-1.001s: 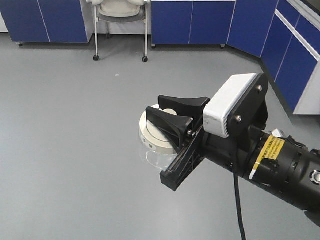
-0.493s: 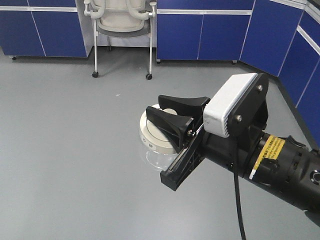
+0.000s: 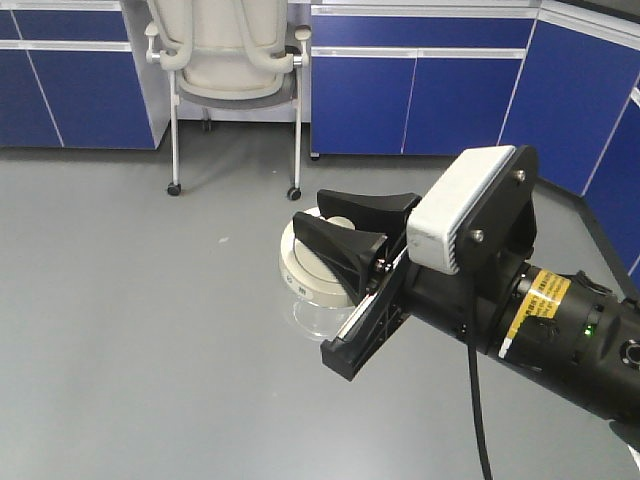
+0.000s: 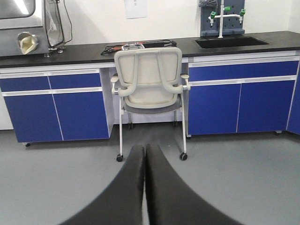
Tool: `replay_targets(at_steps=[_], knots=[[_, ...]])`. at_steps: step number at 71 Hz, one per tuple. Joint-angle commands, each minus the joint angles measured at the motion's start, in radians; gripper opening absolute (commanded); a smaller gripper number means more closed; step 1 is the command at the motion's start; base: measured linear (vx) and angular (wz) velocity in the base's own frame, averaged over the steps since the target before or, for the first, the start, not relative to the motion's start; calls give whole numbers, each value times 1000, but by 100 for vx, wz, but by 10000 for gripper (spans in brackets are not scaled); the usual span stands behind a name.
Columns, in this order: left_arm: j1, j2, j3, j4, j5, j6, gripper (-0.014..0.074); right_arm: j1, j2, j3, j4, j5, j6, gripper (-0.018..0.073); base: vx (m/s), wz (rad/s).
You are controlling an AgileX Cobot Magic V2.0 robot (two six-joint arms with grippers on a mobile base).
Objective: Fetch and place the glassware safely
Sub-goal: 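Turn the base toward the blue benches, jar held in right gripper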
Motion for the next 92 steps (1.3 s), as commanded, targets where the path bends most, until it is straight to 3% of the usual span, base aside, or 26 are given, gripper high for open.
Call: replay_targets(at_steps=[1, 56, 92], knots=[[-4, 9, -29, -7, -72, -7, -7, -1, -21, -35, 14, -94, 0, -3, 55, -3], [-4, 9, -29, -7, -72, -7, -7, -1, -21, -35, 14, -94, 0, -3, 52, -5], [-4, 9, -29, -7, -72, -7, -7, -1, -21, -35, 14, -94, 0, -3, 34, -65]])
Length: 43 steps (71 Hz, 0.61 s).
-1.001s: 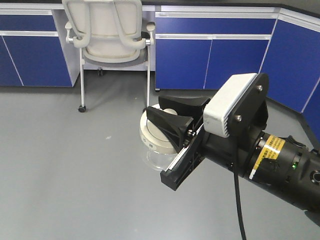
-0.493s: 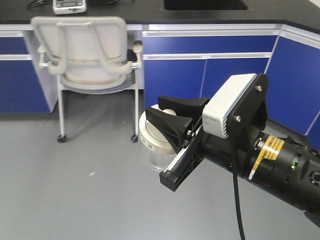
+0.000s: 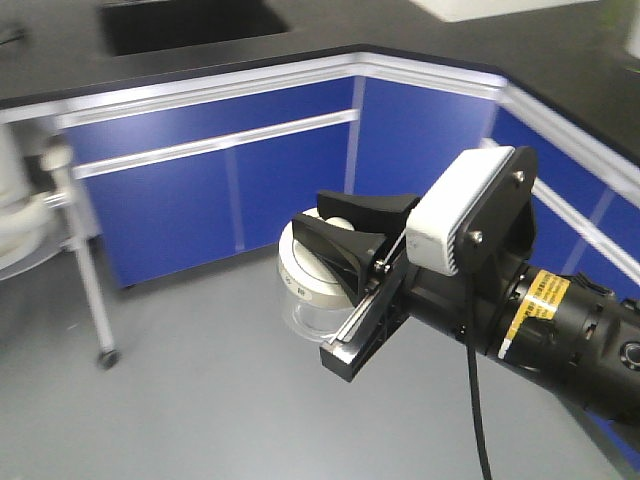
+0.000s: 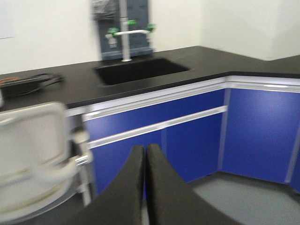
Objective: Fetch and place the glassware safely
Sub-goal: 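Turn the base toward the blue benches, jar held in right gripper, then approach the black benchtop with the jar held above it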
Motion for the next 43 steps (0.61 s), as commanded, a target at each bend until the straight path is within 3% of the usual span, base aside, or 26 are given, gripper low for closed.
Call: replay_targets(at_steps=[1, 43], knots=[[-4, 9, -29, -7, -72, -7, -7, -1, -21, -35, 14, -94, 0, -3, 24, -95], [-4, 9, -29, -7, -72, -7, -7, -1, -21, -35, 14, -94, 0, -3, 21, -83]])
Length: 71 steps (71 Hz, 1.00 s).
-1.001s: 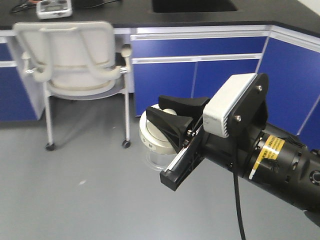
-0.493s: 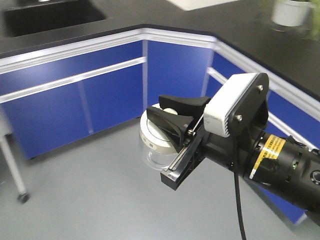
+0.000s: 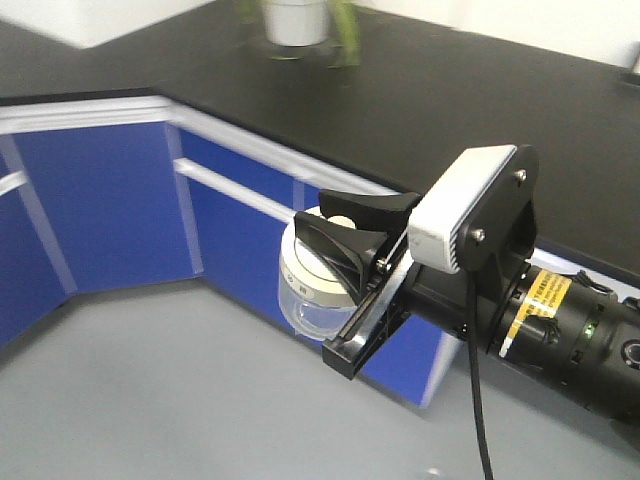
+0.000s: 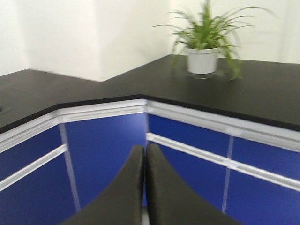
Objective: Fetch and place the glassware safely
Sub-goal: 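Approach the black benchtop with the jar held above it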
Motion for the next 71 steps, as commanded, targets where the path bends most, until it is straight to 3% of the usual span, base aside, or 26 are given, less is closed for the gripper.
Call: replay_targets(at_steps=[1, 43, 71], knots=[[-4, 9, -29, -7, -72, -7, -7, -1, -21, -35, 14, -94, 0, -3, 16, -73], [-4, 9, -29, -7, -72, -7, -7, -1, -21, -35, 14, -94, 0, -3, 13, -69], [-4, 9, -29, -7, -72, -7, -7, -1, -21, -35, 14, -94, 0, -3, 13, -44]])
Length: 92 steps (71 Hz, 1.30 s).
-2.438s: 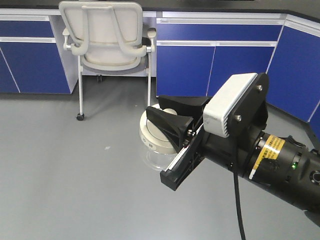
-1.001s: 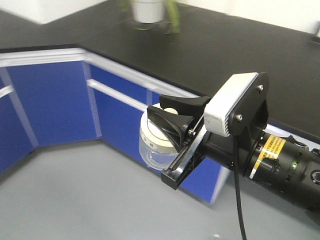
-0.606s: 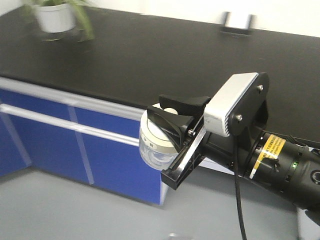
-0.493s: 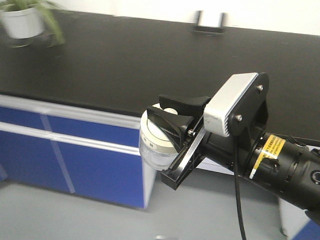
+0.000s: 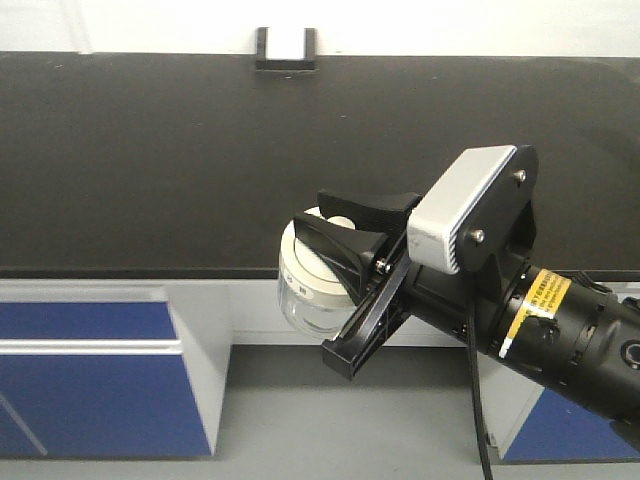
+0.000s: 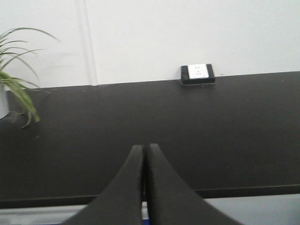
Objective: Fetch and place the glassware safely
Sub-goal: 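Approach the black benchtop with the jar held above it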
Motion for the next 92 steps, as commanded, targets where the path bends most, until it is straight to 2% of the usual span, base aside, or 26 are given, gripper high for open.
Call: replay_targets(at_steps=[1, 35, 92], knots=[[-4, 9, -29, -7, -72, -7, -7, -1, -21, -35, 14, -94, 0, -3, 14, -27], [-4, 9, -29, -7, -72, -7, -7, -1, -21, -35, 14, -94, 0, -3, 15, -9], [-4, 9, -29, -7, -72, -7, -7, -1, -21, -35, 14, -95, 0, -3, 17, 7]])
